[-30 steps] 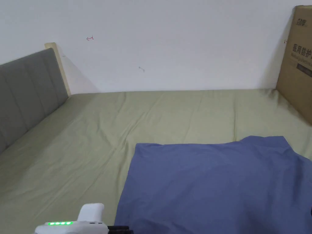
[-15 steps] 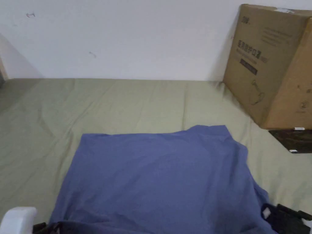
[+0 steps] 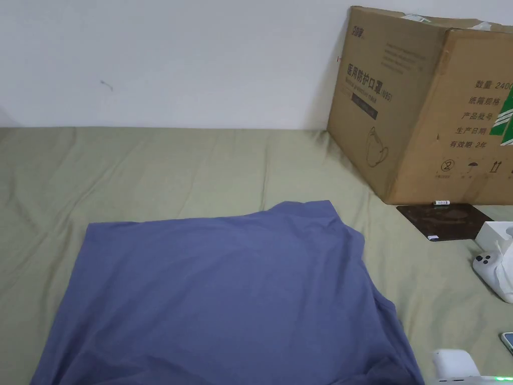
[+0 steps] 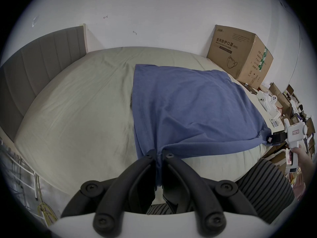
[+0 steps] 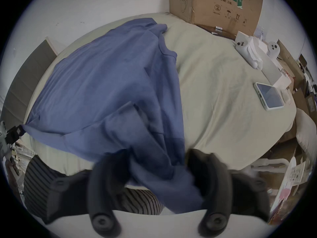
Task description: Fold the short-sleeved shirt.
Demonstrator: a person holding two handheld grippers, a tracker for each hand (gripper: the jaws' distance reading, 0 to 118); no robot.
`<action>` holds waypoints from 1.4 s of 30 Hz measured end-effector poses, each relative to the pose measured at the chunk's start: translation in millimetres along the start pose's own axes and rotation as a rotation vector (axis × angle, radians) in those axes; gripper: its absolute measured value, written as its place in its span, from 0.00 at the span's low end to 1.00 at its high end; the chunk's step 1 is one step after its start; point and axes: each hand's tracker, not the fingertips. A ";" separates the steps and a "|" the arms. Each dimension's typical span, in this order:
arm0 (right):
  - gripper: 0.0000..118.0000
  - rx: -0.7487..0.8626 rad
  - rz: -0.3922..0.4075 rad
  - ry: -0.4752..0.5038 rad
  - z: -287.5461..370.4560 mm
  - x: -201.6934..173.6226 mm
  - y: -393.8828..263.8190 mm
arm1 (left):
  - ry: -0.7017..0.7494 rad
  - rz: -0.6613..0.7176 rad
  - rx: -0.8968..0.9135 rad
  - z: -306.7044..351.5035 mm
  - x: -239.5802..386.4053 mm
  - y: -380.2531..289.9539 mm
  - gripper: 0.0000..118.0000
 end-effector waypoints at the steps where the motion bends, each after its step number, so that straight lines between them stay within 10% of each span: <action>1: 0.39 0.006 0.009 0.083 4.4 2.1 -0.2 | 0.001 -0.002 -0.004 0.1 0.7 -1.7 0.05; 2: 0.08 -0.005 -0.012 0.169 8.5 3.4 -1.4 | -0.004 -0.004 -0.007 1.2 2.6 -3.1 0.05; 15: 0.08 0.046 -0.037 0.121 79.4 15.2 -14.0 | 0.005 -0.094 -0.045 50.5 11.3 -1.3 0.05; 30: 0.08 0.145 -0.054 0.099 -34.4 -23.9 206.1 | 0.021 0.012 -0.112 -119.9 -19.4 153.4 0.05; 32: 0.17 0.189 -0.081 0.074 -42.9 -31.9 208.0 | 0.039 0.031 -0.070 -127.4 -21.6 152.7 0.24; 35: 0.97 0.274 -0.090 0.055 -41.1 -39.5 197.5 | 0.021 0.072 0.000 -122.0 -26.1 145.9 0.99; 42: 0.99 0.566 -0.059 0.142 23.6 -65.4 129.1 | -0.060 0.041 0.321 -41.5 -5.6 108.0 1.00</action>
